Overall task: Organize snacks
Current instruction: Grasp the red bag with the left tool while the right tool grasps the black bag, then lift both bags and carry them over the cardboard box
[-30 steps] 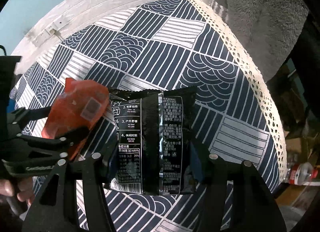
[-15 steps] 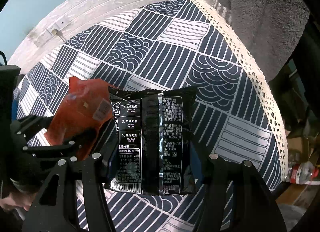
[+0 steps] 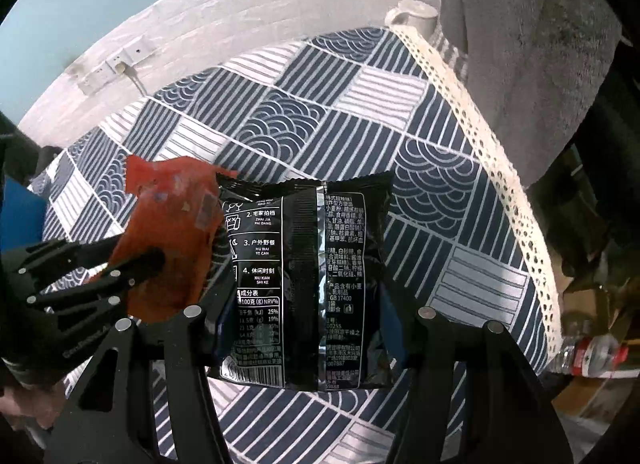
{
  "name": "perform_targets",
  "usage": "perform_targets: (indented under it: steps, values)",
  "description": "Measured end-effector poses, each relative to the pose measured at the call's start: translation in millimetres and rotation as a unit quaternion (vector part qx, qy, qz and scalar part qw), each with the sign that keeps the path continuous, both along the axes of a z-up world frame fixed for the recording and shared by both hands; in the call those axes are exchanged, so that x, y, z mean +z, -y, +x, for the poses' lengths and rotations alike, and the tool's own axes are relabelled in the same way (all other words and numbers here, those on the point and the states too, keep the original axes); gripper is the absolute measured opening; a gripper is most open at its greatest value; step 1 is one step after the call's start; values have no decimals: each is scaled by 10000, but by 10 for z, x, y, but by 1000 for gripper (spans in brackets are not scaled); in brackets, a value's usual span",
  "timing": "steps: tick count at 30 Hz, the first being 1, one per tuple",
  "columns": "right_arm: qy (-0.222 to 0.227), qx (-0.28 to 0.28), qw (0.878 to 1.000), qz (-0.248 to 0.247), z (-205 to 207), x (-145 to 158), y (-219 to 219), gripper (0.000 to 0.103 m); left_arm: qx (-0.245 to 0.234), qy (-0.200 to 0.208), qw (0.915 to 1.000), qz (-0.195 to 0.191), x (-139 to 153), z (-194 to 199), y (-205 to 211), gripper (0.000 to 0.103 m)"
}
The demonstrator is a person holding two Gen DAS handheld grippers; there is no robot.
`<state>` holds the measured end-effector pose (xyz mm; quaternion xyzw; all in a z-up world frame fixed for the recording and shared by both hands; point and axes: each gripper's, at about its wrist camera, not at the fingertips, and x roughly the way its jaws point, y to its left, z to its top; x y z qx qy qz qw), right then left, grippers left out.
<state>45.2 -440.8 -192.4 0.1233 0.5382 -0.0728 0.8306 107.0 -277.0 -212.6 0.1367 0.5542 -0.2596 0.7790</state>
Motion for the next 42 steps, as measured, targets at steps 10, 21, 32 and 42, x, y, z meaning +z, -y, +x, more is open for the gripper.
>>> perform_targets:
  steps: [10,21,32,42]
  values:
    - [267,231,9992,-184,-25,323,-289,59,300,431,9986,22,349,-111,-298,33]
    - [673,619,9953,-327,-40,799,-806,59,844,1005,9914,-16,913,-273,-927,33]
    - [1093,1173,9866,-309,-50,1296,-1468,59,1395,1379,9801,-309,1494,-460,-1636,33]
    - [1357,1688,9759,-259,13,1589,-2141,59,1827,1727,9668,-453,1831,-644,-2280,33]
